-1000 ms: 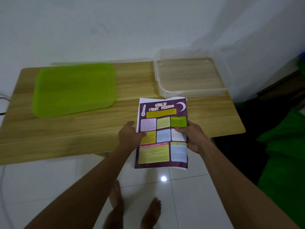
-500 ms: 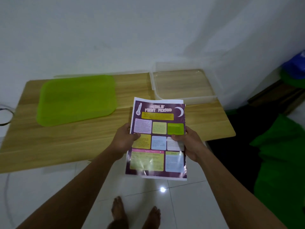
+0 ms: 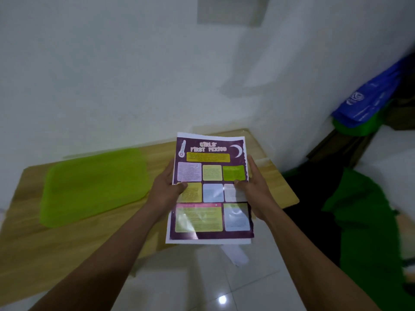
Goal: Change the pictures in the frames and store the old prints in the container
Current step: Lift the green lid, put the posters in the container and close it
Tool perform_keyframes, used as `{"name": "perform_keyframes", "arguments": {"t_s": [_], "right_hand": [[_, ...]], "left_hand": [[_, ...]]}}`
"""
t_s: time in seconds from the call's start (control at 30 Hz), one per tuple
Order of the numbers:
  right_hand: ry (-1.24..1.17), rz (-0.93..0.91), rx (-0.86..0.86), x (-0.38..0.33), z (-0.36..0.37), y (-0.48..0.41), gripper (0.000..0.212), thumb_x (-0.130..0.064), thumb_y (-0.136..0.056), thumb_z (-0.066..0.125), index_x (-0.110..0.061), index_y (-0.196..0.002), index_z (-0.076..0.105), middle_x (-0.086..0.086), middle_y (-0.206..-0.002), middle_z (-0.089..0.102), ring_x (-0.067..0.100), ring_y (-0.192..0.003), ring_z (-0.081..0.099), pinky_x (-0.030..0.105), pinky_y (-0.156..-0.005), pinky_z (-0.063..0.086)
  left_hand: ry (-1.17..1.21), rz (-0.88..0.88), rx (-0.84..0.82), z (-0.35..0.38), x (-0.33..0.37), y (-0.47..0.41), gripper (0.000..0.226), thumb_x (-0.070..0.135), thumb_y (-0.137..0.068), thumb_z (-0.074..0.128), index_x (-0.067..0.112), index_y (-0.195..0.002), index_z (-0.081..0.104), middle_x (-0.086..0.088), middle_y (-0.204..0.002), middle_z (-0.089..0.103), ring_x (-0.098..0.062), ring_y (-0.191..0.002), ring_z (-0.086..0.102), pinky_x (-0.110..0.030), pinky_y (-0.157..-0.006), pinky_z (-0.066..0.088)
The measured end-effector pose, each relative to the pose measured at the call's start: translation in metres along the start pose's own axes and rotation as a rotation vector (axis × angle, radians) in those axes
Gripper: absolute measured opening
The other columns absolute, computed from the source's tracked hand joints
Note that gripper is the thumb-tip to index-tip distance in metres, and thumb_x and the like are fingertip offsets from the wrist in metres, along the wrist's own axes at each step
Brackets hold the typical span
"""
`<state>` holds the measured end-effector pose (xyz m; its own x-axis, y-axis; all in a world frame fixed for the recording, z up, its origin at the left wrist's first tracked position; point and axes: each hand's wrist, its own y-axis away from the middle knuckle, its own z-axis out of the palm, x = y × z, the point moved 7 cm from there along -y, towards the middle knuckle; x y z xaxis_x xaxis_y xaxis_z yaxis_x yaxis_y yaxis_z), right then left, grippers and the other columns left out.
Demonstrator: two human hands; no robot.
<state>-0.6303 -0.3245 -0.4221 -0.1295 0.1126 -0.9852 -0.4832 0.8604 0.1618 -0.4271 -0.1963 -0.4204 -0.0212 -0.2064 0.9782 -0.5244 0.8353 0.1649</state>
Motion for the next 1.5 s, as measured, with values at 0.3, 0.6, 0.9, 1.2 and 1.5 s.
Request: {"name": "perform_keyframes", "arguments": {"t_s": [0.3, 0.6, 0.9, 1.2, 1.5], "right_hand": [[0.186, 0.033, -0.051, -0.011, -0.06, -0.114, 0.082, 0.005, -0.085, 0.064, -0.047, -0.143, 0.041, -0.006, -0.128, 0.065, 0.016, -0.114, 0.063, 0.042, -0.094, 0.054], [0.635, -0.064, -0.387, -0.035, -0.083, -0.308, 0.082, 0.018, -0.08, 0.062, -0.018, -0.151, 0.039, -0.003, -0.15, 0.044, 0.017, -0.136, 0.045, 0.034, -0.112, 0.039], [1.203, -0.176, -0.804, -0.006, -0.014, -0.403, 0.064, -0.025, -0.094, 0.064, -0.035, -0.151, 0.036, -0.001, -0.156, 0.038, 0.022, -0.139, 0.039, 0.028, -0.11, 0.033], [1.358, -0.236, -0.939, 0.055, 0.035, -0.411, 0.067, -0.01, -0.096, 0.054, -0.054, -0.143, 0.037, -0.004, -0.151, 0.047, 0.024, -0.13, 0.05, 0.033, -0.108, 0.041], [1.326, -0.474, -0.761, 0.075, 0.029, -0.407, 0.065, -0.012, -0.091, 0.058, -0.035, -0.149, 0.039, 0.012, -0.116, 0.056, 0.031, -0.108, 0.055, 0.037, -0.086, 0.048]], "left_hand": [[-0.055, -0.062, 0.006, 0.047, -0.007, -0.079, 0.071, 0.001, -0.08, 0.073, 0.053, -0.118, 0.043, 0.001, -0.092, 0.071, -0.021, -0.089, 0.07, -0.046, -0.081, 0.058], [-0.584, -0.053, 0.02, 0.066, -0.045, -0.175, 0.096, 0.04, -0.061, 0.08, 0.015, -0.145, 0.04, -0.008, -0.139, 0.05, -0.019, -0.123, 0.045, -0.024, -0.095, 0.034], [-0.902, -0.192, -0.215, 0.076, -0.074, -0.213, 0.135, 0.055, -0.062, 0.082, 0.015, -0.153, -0.009, -0.001, -0.162, -0.005, -0.022, -0.147, 0.016, -0.035, -0.114, 0.025], [-0.925, -0.216, -0.199, 0.074, -0.081, -0.216, 0.137, 0.055, -0.063, 0.081, 0.016, -0.15, -0.017, 0.002, -0.161, -0.011, -0.022, -0.147, 0.017, -0.038, -0.116, 0.029], [-1.01, -0.236, -0.211, 0.074, -0.076, -0.216, 0.133, 0.055, -0.067, 0.078, 0.02, -0.147, -0.022, 0.005, -0.161, -0.011, -0.022, -0.146, 0.018, -0.042, -0.115, 0.03]]}}
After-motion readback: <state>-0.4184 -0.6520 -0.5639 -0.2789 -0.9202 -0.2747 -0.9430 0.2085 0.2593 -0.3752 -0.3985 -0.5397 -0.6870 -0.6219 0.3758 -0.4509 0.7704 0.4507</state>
